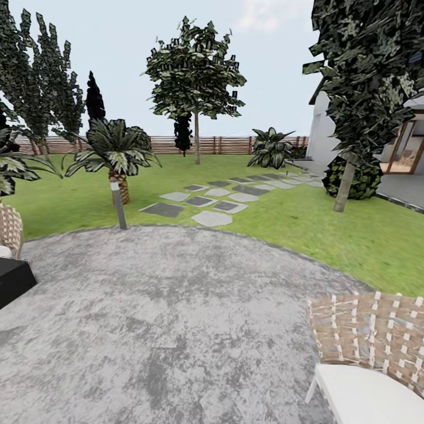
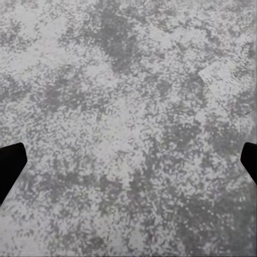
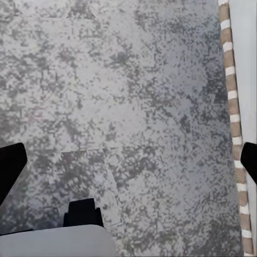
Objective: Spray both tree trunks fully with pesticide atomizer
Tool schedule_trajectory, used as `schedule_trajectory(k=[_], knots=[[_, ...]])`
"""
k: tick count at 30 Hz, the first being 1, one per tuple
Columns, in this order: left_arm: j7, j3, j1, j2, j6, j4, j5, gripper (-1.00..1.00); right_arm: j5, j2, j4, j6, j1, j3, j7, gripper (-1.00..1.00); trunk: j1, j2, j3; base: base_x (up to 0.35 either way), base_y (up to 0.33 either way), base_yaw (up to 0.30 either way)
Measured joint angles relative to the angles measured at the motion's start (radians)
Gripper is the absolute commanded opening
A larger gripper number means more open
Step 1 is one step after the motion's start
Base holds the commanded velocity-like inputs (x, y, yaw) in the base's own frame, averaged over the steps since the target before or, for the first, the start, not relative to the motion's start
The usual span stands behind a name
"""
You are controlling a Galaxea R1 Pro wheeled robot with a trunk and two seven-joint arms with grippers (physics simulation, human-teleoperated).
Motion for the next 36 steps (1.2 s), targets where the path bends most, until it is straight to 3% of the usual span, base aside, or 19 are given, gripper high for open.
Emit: schedule_trajectory(k=[20, 36], knots=[[0.000, 0.000, 0.000, 0.000, 0.000, 0.000, 0.000, 1.00, 0.000, 0.000, 0.000, 0.001, 0.000, 0.000, 0.000, 1.00, 0.000, 0.000, 0.000, 0.348, -0.018, 0.000], [0.000, 0.000, 0.000, 0.000, 0.000, 0.000, 0.000, 1.00, 0.000, 0.000, 0.000, 0.000, 0.000, 0.000, 0.000, 1.00, 0.000, 0.000, 0.000, 0.348, 0.111, 0.000]])
